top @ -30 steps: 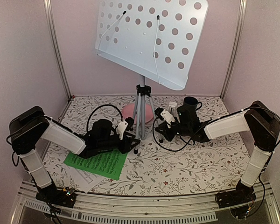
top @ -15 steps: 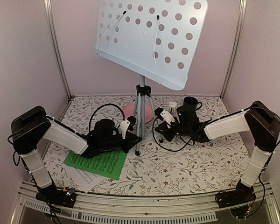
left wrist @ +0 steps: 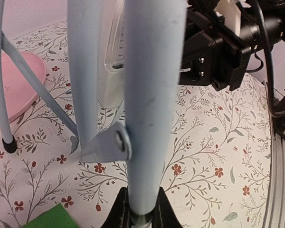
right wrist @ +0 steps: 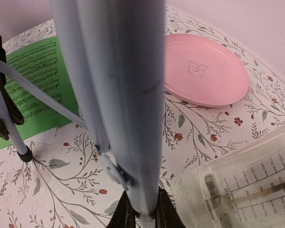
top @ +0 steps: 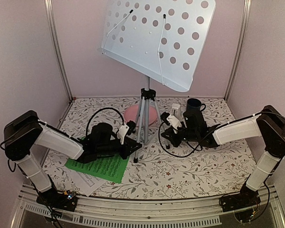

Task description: Set up the instrument practice props

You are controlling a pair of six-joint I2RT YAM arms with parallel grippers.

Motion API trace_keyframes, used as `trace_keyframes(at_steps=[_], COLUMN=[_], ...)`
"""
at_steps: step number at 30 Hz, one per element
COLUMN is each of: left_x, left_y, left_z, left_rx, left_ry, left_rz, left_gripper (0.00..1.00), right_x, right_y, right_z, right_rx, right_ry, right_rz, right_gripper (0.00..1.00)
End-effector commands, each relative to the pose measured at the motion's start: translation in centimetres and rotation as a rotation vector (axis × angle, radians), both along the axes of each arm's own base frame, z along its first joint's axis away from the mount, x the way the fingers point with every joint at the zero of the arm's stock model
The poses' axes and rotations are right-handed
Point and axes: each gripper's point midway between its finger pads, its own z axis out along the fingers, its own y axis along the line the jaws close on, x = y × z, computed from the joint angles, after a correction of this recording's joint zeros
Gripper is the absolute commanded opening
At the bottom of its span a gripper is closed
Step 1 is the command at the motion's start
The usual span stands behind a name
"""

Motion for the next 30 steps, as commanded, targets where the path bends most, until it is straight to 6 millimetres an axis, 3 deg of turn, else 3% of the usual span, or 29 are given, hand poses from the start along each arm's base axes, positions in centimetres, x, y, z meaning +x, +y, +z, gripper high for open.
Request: trace_keyframes(at_steps=[1,15,21,27,30], left_x=[-1.4,-4.7,-4.7,-4.2,-4.2], left_y=[1.2,2.0,2.0,0.2,-0.5], left_z=[-1.1,-3.4,-3.9,-4.5,-4.9], left_rx=[-0.009,0.025,0.038,0.039,0.035], left_ry=[0.1,0.151,0.154,0.167,0.178], left_rz=[0.036,0.031,0.04,0.02,0.009], left_gripper=[0.0,0.0,0.0,0.0,0.0], right_x=[-1.1,-2.5,-1.7,0.0,0.3], right_y=[-2.6,-6.0,-7.3,-8.9,-8.6], right_z=[-1.7,-2.8,-2.0,-1.4,-0.2], right_rx=[-0.044,-0.057,-0.039,-0.032,-0.009], right_ry=[0.085,0.121,0.111,0.089,0.056], right_rz=[-0.079,-0.158,-0.23,-0.331,-0.311], right_gripper=[0.0,0.0,0.0,0.0,0.0])
